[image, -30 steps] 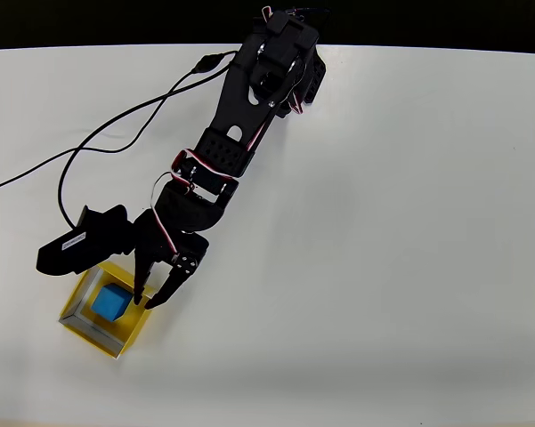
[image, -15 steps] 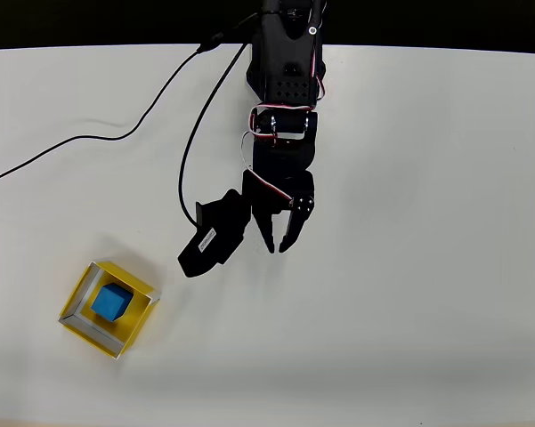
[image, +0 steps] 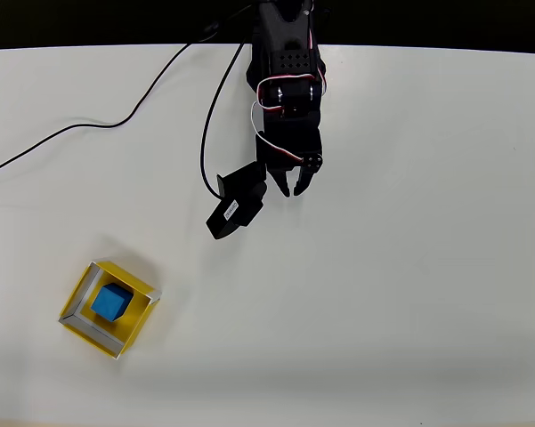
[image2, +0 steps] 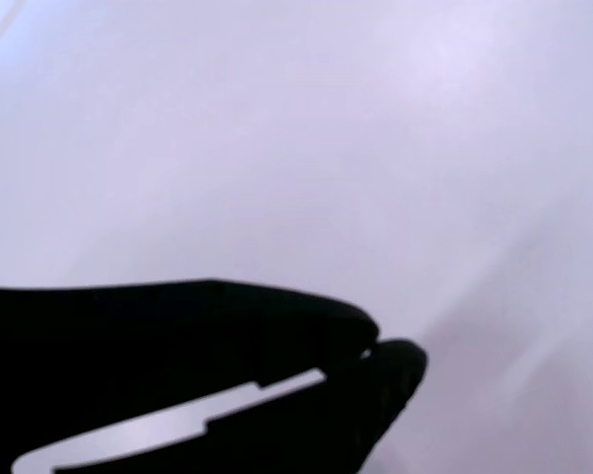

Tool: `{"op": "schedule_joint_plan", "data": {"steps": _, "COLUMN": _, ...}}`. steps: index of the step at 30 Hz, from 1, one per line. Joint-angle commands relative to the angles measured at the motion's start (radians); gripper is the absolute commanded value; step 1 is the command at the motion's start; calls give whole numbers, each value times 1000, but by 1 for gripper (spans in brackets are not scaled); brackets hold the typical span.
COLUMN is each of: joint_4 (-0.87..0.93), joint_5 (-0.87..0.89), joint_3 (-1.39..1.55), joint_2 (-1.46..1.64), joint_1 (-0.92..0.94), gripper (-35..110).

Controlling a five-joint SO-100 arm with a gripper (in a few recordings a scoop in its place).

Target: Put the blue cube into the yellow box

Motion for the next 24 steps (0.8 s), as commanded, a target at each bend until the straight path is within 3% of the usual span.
{"op": "schedule_joint_plan", "data": {"steps": 1, "joint_4": 41, "joint_5": 8, "joint_3": 25, "joint_2": 84, "joint_1": 32, "gripper": 0}}
{"op": "schedule_joint_plan", "data": {"steps": 14, "joint_4": 244, "joint_5": -51, "joint_3": 114, "joint_2": 95, "joint_1": 21, "gripper": 0}}
{"op": "schedule_joint_plan", "data": {"steps": 24, "joint_4": 245, "joint_5": -29, "joint_3": 114, "joint_2": 97, "joint_1": -15, "gripper": 1}}
